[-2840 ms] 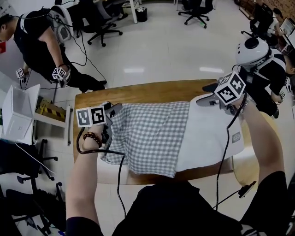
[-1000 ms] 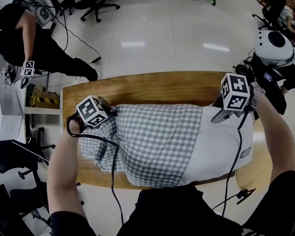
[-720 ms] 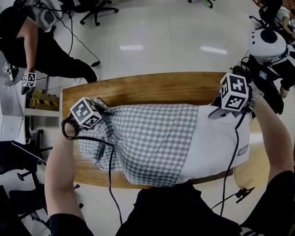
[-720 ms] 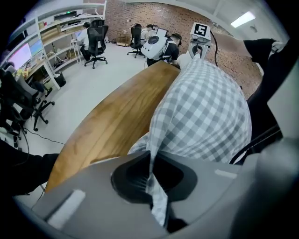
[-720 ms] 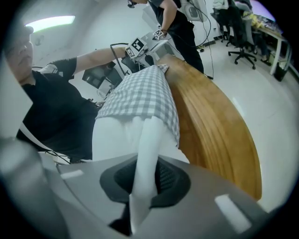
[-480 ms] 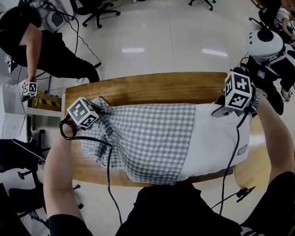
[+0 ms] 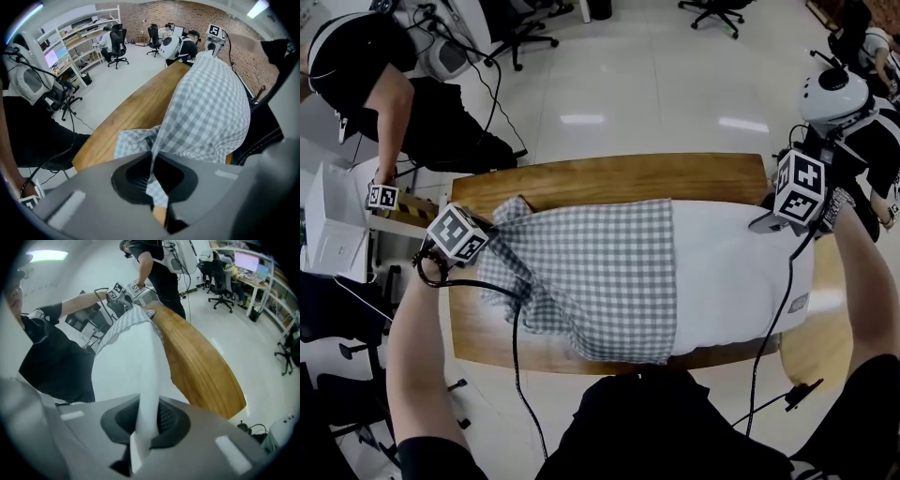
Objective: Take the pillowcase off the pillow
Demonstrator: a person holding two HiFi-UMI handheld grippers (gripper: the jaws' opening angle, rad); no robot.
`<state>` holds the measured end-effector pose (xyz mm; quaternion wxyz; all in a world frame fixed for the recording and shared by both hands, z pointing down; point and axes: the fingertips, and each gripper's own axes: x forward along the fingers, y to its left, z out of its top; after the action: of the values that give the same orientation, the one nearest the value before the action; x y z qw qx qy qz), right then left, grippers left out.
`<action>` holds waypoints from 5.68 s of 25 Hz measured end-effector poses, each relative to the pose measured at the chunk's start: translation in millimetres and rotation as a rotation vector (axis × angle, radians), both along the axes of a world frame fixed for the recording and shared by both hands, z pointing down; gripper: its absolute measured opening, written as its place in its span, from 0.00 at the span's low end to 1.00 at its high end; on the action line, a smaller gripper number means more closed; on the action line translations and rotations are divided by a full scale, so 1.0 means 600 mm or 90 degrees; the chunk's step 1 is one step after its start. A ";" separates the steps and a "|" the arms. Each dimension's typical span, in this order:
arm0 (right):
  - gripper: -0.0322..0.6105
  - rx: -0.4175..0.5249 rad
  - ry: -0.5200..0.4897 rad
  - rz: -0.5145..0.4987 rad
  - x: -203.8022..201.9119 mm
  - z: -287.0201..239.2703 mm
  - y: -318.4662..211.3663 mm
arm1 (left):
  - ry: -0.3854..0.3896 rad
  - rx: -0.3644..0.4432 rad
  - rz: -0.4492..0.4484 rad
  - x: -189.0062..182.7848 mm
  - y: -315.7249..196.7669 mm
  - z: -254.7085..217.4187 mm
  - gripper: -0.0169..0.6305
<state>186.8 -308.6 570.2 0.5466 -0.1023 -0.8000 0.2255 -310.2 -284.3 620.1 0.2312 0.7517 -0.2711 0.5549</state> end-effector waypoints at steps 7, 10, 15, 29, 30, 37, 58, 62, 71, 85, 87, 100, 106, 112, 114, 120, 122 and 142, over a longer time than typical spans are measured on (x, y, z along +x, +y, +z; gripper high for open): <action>0.10 0.071 0.035 0.045 0.042 0.006 -0.015 | -0.015 0.024 -0.015 -0.015 0.033 -0.030 0.04; 0.10 0.096 0.042 0.062 0.051 0.010 -0.022 | -0.024 0.030 -0.030 -0.031 0.046 -0.035 0.04; 0.19 0.144 0.031 0.059 0.039 0.018 -0.037 | -0.041 0.053 -0.028 -0.035 0.052 -0.032 0.04; 0.52 0.281 -0.031 0.122 0.056 -0.030 -0.016 | 0.013 0.125 -0.057 0.029 0.119 -0.044 0.24; 0.52 0.291 -0.040 0.129 0.057 -0.034 -0.008 | 0.024 0.135 -0.059 0.040 0.126 -0.043 0.24; 0.52 0.345 -0.114 0.183 0.039 -0.107 0.062 | 0.081 0.180 -0.053 0.097 0.183 -0.052 0.26; 0.53 0.385 -0.358 0.445 -0.083 -0.153 0.309 | 0.325 0.274 -0.231 0.189 0.343 -0.078 0.28; 0.52 0.372 -0.386 0.501 -0.099 -0.122 0.349 | 0.360 0.283 -0.272 0.207 0.365 -0.058 0.28; 0.52 0.253 -0.460 0.670 -0.114 -0.022 0.399 | 0.459 0.248 -0.434 0.225 0.399 0.039 0.28; 0.52 0.021 -0.493 0.976 -0.071 0.139 0.411 | 0.477 0.181 -0.684 0.195 0.430 0.165 0.30; 0.53 -0.013 -0.497 1.024 -0.063 0.159 0.406 | 0.462 0.173 -0.729 0.181 0.433 0.180 0.33; 0.65 -0.112 -0.531 1.141 -0.051 0.187 0.349 | 0.518 0.104 -0.863 0.179 0.402 0.238 0.42; 0.52 -0.116 -0.522 1.150 -0.051 0.194 0.327 | 0.517 0.092 -0.861 0.184 0.375 0.256 0.26; 0.16 -0.076 -0.506 1.139 -0.053 0.178 0.317 | 0.534 0.104 -0.849 0.172 0.358 0.252 0.04; 0.11 -0.054 -0.500 1.131 -0.051 0.167 0.315 | 0.525 0.119 -0.843 0.164 0.356 0.243 0.04; 0.09 -0.002 -0.503 1.117 -0.041 0.136 0.307 | 0.502 0.172 -0.856 0.126 0.354 0.203 0.04; 0.09 0.009 -0.503 1.112 -0.039 0.131 0.306 | 0.497 0.187 -0.866 0.105 0.353 0.192 0.04; 0.13 0.044 -0.471 1.097 -0.007 0.111 0.319 | 0.435 0.283 -0.906 -0.104 0.382 0.115 0.04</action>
<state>182.9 -117.1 636.8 -0.0951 0.4765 -0.7290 0.4821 -372.5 -55.1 689.2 0.4435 0.5556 -0.7015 -0.0505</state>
